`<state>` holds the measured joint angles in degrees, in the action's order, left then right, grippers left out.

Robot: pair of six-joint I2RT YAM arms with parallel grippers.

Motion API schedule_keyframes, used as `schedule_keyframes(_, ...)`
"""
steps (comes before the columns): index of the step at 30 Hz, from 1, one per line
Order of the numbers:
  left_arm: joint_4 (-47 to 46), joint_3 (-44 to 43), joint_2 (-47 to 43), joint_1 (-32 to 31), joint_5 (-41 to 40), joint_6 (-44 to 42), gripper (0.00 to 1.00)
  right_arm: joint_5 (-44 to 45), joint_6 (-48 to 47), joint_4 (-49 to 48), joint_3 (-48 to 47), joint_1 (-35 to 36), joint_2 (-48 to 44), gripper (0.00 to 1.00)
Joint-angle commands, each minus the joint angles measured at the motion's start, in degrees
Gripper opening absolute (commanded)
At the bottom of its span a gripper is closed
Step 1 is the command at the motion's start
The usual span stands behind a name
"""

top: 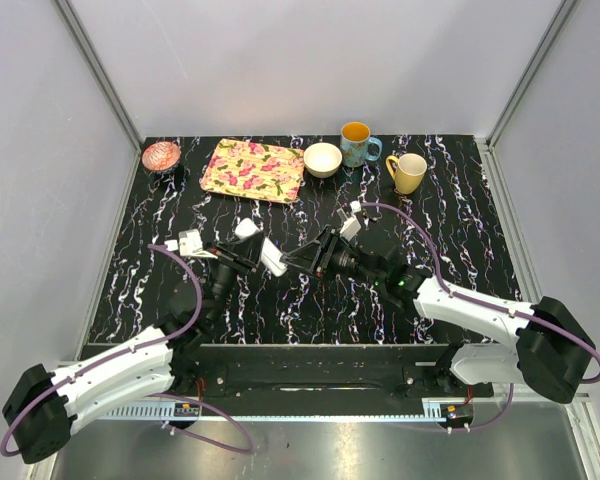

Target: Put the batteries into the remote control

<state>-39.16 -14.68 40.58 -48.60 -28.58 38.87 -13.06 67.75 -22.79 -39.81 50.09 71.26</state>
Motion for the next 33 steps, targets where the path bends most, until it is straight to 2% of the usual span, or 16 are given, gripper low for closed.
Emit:
schedule_keyframes(1, 0.66, -3.95, -1.46, -0.71, 3.35, 3.05, 0.00, 0.05, -0.77, -2.00, -2.11, -0.43, -2.09, 0.37)
schedule_keyframes(14, 9.36, -7.56, -0.85, -0.44, 9.33, 4.72, 0.00, 0.58, -3.58, 4.41, -3.43, -0.43, -5.26, 0.38)
schedule_keyframes(22, 11.21, -7.47, -0.85, -0.18, 9.07, 4.55, 0.00, 1.37, -4.29, 7.14, -2.99, -0.43, -8.07, 0.38)
schedule_keyframes(28, 10.16, -7.03, -0.94, -0.27, 7.40, 4.90, 0.00, 0.32, -4.03, 7.58, -2.82, -0.34, -8.16, 0.39)
schedule_keyframes(33, 3.66, -3.96, -1.73, -0.18, 2.49, 4.20, 0.00, -0.38, -0.96, 5.74, -0.27, -0.34, -8.16, 0.50)
